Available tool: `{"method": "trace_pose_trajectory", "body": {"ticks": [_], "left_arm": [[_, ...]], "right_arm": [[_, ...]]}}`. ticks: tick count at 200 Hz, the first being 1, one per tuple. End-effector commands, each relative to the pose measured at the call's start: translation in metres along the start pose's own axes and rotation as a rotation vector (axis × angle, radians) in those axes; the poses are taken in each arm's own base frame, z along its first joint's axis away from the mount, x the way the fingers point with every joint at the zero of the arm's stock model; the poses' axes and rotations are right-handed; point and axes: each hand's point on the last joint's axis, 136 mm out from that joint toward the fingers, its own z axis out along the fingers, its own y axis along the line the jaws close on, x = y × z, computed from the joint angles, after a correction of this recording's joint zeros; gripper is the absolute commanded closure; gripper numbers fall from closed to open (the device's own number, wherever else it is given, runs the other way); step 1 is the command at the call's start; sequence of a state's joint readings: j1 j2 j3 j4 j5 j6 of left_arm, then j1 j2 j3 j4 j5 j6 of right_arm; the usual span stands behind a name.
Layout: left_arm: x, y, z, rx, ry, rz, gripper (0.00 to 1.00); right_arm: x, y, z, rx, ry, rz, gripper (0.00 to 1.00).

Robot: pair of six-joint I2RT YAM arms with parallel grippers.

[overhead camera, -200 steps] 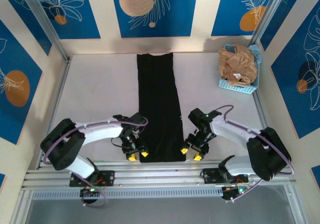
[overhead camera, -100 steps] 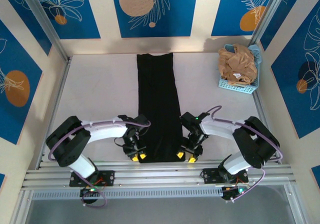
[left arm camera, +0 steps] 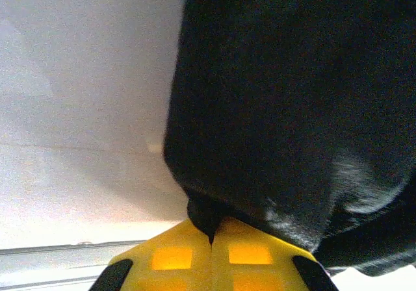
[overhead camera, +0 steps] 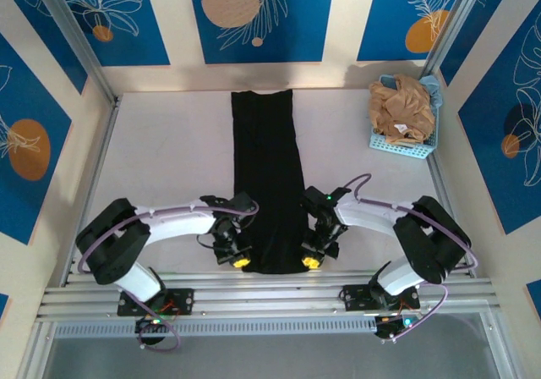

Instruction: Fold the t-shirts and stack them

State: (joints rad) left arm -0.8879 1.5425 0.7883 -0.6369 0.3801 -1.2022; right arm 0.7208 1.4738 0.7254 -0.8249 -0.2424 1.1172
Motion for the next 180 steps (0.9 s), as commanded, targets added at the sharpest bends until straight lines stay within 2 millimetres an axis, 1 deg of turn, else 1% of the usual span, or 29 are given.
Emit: {"method": "trace_pose_trajectory", "body": {"ticks": [1,38,63,84,111,137,157,180], "left_arm": [[-0.002,-0.012,-0.018,0.050,-0.067,0.035,1.00],[0.002,-0.007,-0.041,0.051,-0.116,0.044,1.00],[0.002,-0.012,-0.054,0.094,-0.152,0.020,1.00],[-0.005,-0.020,-0.067,0.137,-0.196,-0.007,1.00],[-0.027,-0.031,-0.085,0.192,-0.252,-0.049,1.00],[-0.055,-0.044,-0.101,0.260,-0.284,-0.100,1.00],[-0.080,-0.055,-0.118,0.297,-0.312,-0.122,1.00],[-0.112,-0.065,-0.138,0.331,-0.343,-0.141,1.00]], "right_arm": [[0.009,0.000,-0.017,-0.002,-0.013,0.009,1.00],[0.014,0.006,-0.037,-0.037,-0.041,0.003,1.00],[0.013,0.012,-0.050,-0.060,-0.051,0.008,1.00],[0.006,0.019,-0.064,-0.083,-0.073,0.014,1.00],[-0.010,0.033,-0.084,-0.115,-0.101,0.013,1.00],[-0.031,0.052,-0.104,-0.161,-0.119,0.012,1.00],[-0.051,0.071,-0.121,-0.196,-0.140,0.007,1.00],[-0.082,0.094,-0.143,-0.222,-0.173,0.003,1.00]]}}
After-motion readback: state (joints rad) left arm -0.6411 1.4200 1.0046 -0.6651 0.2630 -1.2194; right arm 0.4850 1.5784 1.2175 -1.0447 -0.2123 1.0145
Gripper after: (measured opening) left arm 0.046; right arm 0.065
